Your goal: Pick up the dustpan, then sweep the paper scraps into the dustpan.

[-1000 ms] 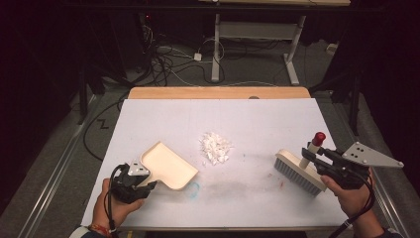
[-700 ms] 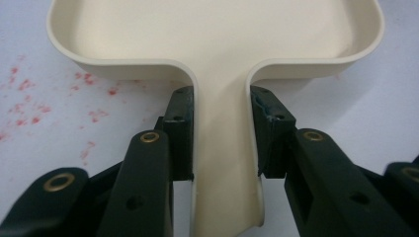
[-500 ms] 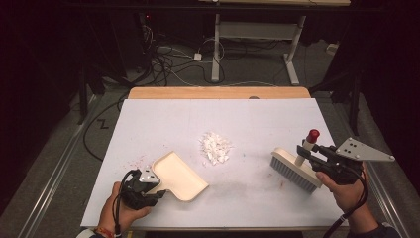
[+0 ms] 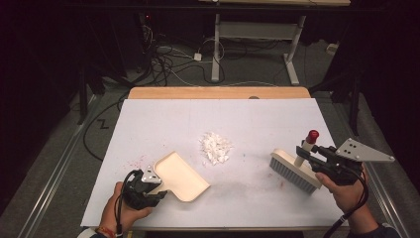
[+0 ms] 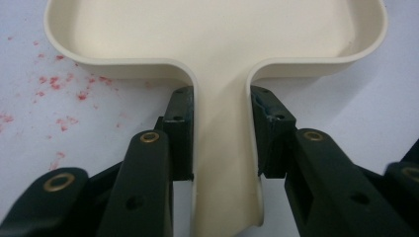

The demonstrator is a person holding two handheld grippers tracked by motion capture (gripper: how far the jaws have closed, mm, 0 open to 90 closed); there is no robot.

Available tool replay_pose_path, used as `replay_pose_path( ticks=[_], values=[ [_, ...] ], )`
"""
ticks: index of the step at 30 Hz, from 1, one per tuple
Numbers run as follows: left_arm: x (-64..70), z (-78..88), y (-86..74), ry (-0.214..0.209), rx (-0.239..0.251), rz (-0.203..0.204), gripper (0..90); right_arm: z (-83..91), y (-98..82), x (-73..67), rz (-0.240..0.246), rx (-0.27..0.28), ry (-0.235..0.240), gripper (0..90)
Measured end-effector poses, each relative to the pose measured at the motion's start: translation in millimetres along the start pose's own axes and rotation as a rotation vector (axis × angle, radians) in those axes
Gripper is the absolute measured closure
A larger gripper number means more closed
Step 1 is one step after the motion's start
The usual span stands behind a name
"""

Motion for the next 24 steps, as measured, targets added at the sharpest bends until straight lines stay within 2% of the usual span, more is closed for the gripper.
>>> replay_pose_path(
  ticks=[14,15,18,24],
  values=[
    [-1.1,-3.6,2.2,-0.002,-0.005,0.003,63.7,-3.1,6.0,1.3,-0.005,0.030,-0.011,70.3],
    [-0.5,-3.6,2.7,-0.002,-0.002,0.006,63.7,-6.9,9.5,1.7,-0.004,0.046,-0.016,70.3],
    [-0.1,-3.1,2.9,0.003,-0.007,0.002,63.7,-13.3,11.7,1.3,-0.014,0.041,-0.009,70.2],
    [-0.5,-4.4,2.8,0.000,-0.006,0.003,63.6,-47.4,20.7,-4.9,0.024,0.031,-0.012,70.2]
  ],
)
Point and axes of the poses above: each handheld gripper's, and its own axes: z roughly backward along the jaws, y roughly out of its top, x roughly to its right, the point moved 6 cm from there along -z, roughly forward along the jaws, and after that the axes turned 8 degrees about -y, right-handed, at the moved point
